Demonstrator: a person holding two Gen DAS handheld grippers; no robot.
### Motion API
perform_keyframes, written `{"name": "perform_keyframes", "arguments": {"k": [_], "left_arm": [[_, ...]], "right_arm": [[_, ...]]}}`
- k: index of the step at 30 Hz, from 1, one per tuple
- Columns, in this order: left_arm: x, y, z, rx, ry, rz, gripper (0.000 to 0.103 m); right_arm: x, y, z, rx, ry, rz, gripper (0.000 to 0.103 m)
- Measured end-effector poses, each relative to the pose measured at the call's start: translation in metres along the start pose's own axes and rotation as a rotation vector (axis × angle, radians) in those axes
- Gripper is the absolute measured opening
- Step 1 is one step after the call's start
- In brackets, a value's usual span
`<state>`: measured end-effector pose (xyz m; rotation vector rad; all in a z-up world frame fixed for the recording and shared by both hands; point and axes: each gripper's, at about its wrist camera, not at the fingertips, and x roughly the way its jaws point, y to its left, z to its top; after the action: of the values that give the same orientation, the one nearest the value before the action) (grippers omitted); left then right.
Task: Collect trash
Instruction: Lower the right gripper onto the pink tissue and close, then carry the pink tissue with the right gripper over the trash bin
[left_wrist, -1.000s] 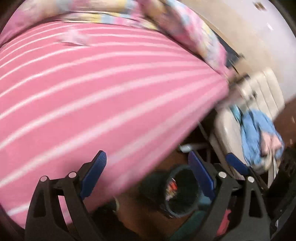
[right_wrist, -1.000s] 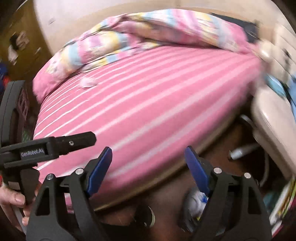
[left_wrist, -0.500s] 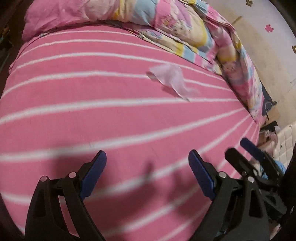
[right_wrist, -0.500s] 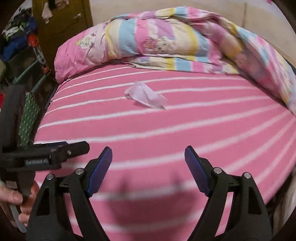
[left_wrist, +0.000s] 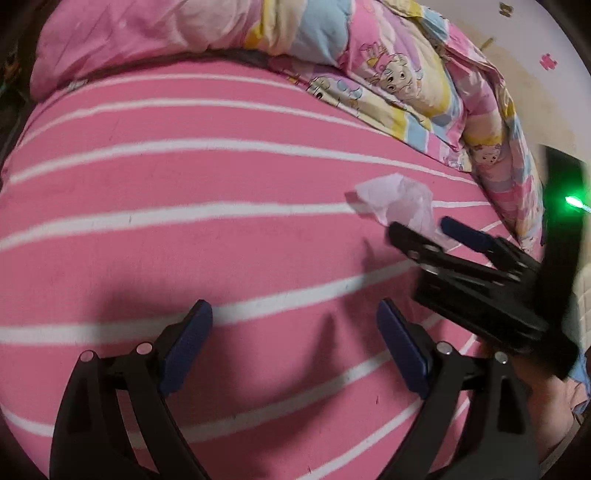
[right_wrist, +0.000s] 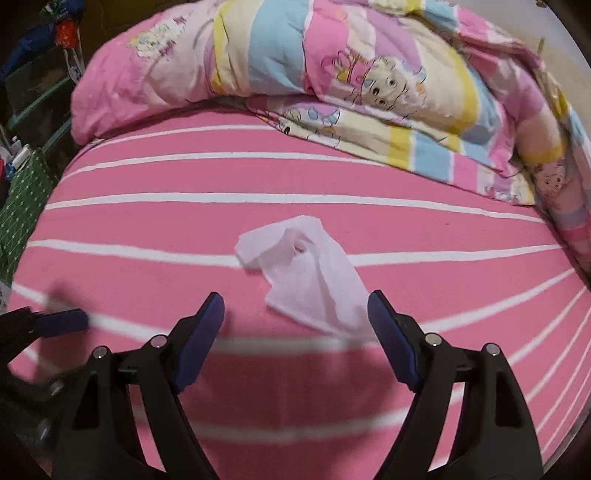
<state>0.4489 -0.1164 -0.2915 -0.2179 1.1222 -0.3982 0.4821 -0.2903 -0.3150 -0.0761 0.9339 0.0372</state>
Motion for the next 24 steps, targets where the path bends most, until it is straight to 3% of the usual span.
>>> {"name": "perform_keyframes", "arguments": {"k": [2, 3, 4, 6, 16, 24], "left_arm": [[0.003, 0.002, 0.002, -0.004, 0.003, -0.005, 0.088], [0.004, 0.004, 0.002, -0.009, 0.007, -0.008, 0.088], [0.005, 0.004, 0.003, -0.013, 0.008, -0.010, 0.088], [0.005, 0.004, 0.004, -0.017, 0.007, -0.013, 0.088], [-0.006, -0.015, -0.021, 0.020, 0.024, -0.041, 0.088], [-0.054, -0.057, -0.093, 0.068, 0.061, -0.111, 0.088]], "right_arm": [[0.016, -0.005, 0.003, 0.024, 0.019, -0.005, 0.073], [0.021, -0.006, 0.003, 0.031, 0.029, -0.006, 0.061], [0.029, -0.009, 0.002, 0.050, 0.064, 0.024, 0.013], [0.030, -0.014, 0.001, 0.084, 0.066, 0.053, 0.001], [-0.043, -0.010, -0.047, 0.167, 0.005, 0.154, 0.001], [-0.141, -0.013, -0.128, 0.243, -0.020, 0.177, 0.001]]}}
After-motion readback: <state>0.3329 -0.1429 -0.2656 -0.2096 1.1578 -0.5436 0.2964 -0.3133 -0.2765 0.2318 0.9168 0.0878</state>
